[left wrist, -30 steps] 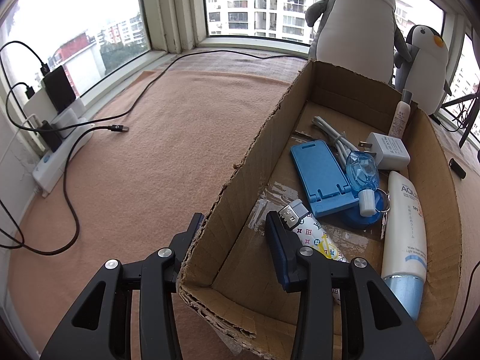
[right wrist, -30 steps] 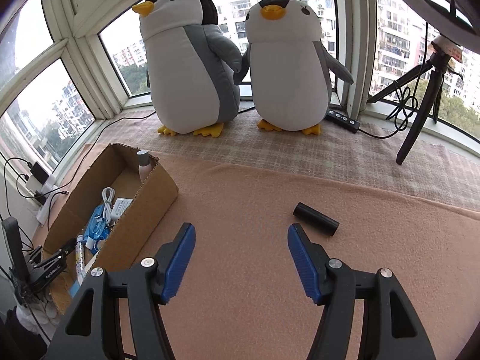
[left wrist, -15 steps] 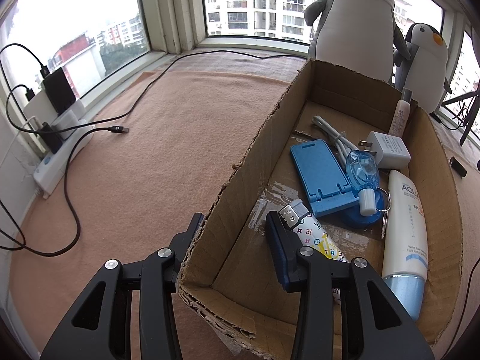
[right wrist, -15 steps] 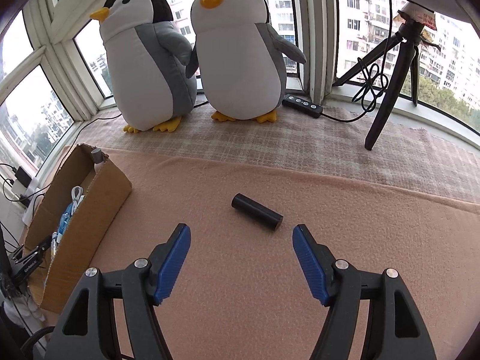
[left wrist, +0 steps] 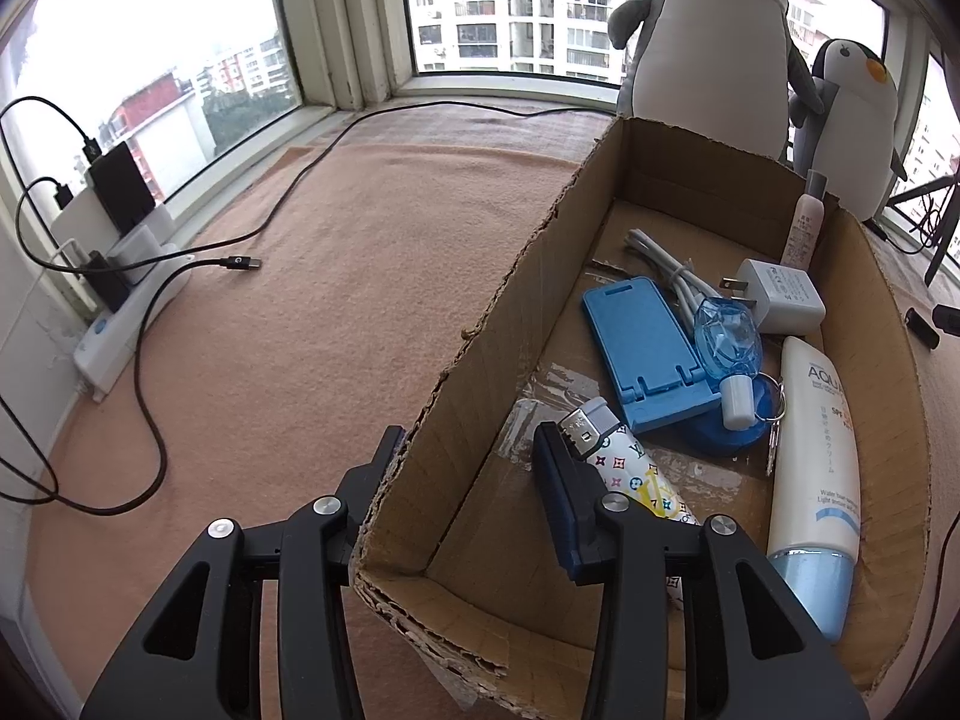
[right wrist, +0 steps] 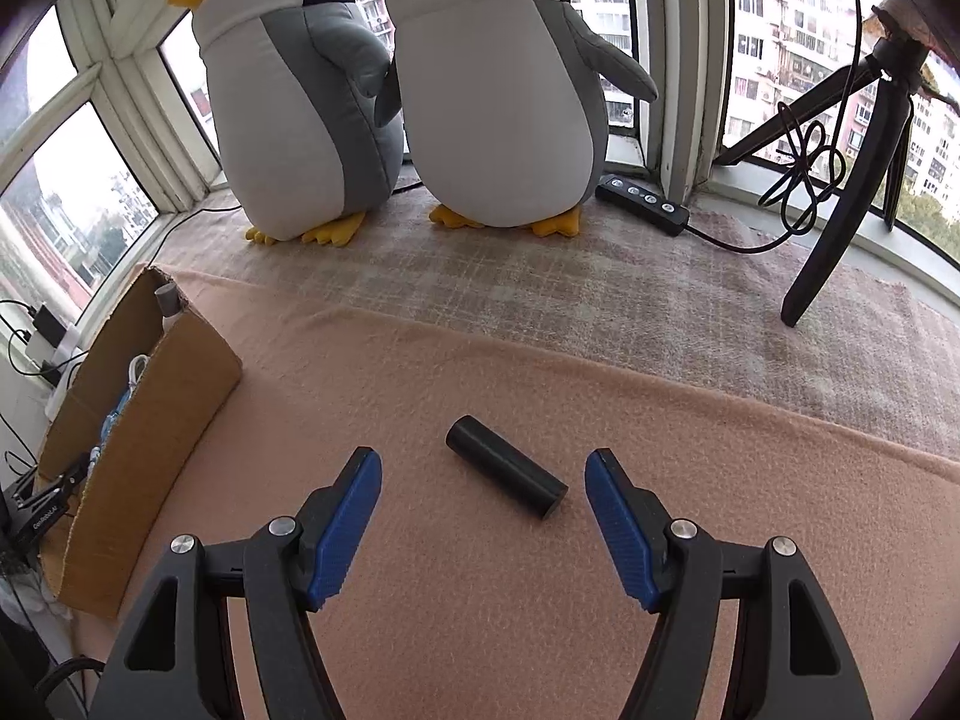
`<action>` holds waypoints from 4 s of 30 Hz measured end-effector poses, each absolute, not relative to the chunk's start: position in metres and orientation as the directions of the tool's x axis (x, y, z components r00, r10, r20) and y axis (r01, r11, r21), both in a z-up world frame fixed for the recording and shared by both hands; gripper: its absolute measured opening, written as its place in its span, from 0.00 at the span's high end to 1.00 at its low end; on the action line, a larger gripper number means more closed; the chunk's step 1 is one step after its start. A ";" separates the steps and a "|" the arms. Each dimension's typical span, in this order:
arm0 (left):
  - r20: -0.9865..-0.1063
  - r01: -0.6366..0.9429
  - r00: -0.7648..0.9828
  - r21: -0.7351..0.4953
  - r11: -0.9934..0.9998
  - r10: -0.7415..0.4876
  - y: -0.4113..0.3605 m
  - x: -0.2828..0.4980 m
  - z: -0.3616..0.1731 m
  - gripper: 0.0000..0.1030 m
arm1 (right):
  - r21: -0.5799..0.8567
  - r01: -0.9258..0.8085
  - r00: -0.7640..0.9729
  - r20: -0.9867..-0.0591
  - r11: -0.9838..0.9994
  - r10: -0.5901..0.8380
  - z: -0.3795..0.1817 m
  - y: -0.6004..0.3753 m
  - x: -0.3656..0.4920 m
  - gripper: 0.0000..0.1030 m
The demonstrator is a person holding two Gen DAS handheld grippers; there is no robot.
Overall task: Organize rigid objects
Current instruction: 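Move the right gripper back to the black cylinder, then grasp the black cylinder with the right gripper, then carry the black cylinder into the box and open the right gripper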
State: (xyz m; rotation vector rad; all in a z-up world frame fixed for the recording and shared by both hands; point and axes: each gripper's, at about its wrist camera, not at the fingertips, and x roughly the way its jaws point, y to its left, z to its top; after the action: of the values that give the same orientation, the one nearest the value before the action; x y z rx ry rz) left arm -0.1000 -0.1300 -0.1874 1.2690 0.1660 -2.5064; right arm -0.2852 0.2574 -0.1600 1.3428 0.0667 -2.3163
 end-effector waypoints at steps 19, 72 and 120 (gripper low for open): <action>-0.800 0.343 -0.546 0.055 -0.938 -0.247 -0.127 -0.100 -0.187 0.59 | 0.119 0.465 -0.399 -0.856 -0.877 -0.328 -0.164 0.236 -0.277 0.35; -0.796 0.340 -0.556 0.045 -0.939 -0.239 -0.126 -0.103 -0.187 0.60 | 0.191 0.658 -0.335 -0.792 -0.728 -0.510 -0.093 0.039 -0.192 0.86; -0.802 0.339 -0.548 0.046 -0.940 -0.237 -0.126 -0.102 -0.187 0.58 | 0.162 0.658 -0.337 -0.809 -0.735 -0.481 -0.109 0.030 -0.179 0.36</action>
State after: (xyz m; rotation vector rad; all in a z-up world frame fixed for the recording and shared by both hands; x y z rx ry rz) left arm -0.1022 -0.1264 -0.1871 1.2724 0.1623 -2.5025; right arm -0.1789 0.0304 -0.1089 1.1817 0.2521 -2.1024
